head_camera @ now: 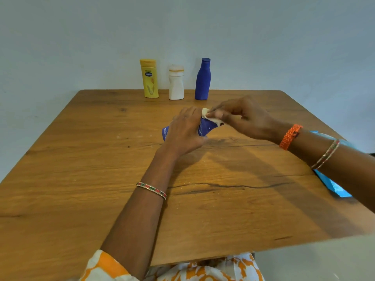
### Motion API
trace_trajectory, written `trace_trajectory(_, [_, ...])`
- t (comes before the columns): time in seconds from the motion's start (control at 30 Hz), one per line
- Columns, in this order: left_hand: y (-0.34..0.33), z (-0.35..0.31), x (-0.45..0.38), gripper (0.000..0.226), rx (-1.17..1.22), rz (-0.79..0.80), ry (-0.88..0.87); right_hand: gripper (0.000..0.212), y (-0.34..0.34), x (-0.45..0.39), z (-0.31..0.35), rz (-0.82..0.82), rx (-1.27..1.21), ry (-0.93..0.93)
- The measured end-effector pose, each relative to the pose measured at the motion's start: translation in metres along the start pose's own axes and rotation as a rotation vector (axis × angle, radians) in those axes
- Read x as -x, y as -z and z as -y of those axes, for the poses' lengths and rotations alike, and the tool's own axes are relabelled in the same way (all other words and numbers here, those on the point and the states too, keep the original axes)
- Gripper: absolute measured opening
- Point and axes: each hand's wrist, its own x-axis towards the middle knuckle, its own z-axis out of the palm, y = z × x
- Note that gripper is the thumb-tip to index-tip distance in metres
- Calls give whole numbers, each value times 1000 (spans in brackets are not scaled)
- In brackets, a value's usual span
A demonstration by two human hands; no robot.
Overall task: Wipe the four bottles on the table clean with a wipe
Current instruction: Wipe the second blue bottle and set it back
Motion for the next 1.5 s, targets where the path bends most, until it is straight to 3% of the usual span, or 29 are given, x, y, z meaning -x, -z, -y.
trace_trajectory(0.1, [0,2,0,52,-28,-14,-28,18,2,-5,0,9,-123,-175])
trace_trajectory(0.3, [0,-1,-1,51,77,16,-12,14,1,-6,1,62,8,-25])
trace_trajectory(0.37, [2,-3,-1,47,125,-44,25,11,-3,-6,0,-30,-65,-19])
trace_trajectory(0.47, [2,-7,-1,46,70,-127,27,7,-13,-12,1,-243,-285,-250])
trace_trajectory(0.53, [1,-9,-1,42,43,-132,0,11,-18,-13,1,-293,-222,-317])
trace_trajectory(0.6, [2,-10,-1,37,95,-114,20,13,-15,-7,2,-263,50,-59])
trace_trajectory(0.7, [6,-9,-3,35,273,56,77,8,-3,2,-8,-56,537,654])
trace_trajectory(0.73, [8,-9,-2,35,345,138,92,7,1,2,-12,-6,646,811])
trace_trajectory(0.8, [11,-11,-1,34,467,252,126,8,8,-1,-19,48,735,898])
trace_trajectory(0.87, [12,-16,0,32,511,236,134,12,9,-2,-20,3,658,779])
trace_trajectory(1.07, [-1,-23,-2,35,203,-93,31,25,-15,-4,12,-281,34,-179])
trace_trajectory(1.23, [-14,-23,-4,35,-327,-309,-52,25,-17,-10,12,-100,-737,-938])
trace_trajectory(1.3, [-17,-22,-4,37,-474,-379,-64,28,-15,-10,8,-76,-974,-1048])
trace_trajectory(1.4, [-19,-25,-8,38,-453,-413,-32,28,-19,-8,0,-119,-1204,-1084])
trace_trajectory(1.5, [-17,-20,-8,38,-291,-361,79,14,-17,-6,-2,-368,-1522,-975])
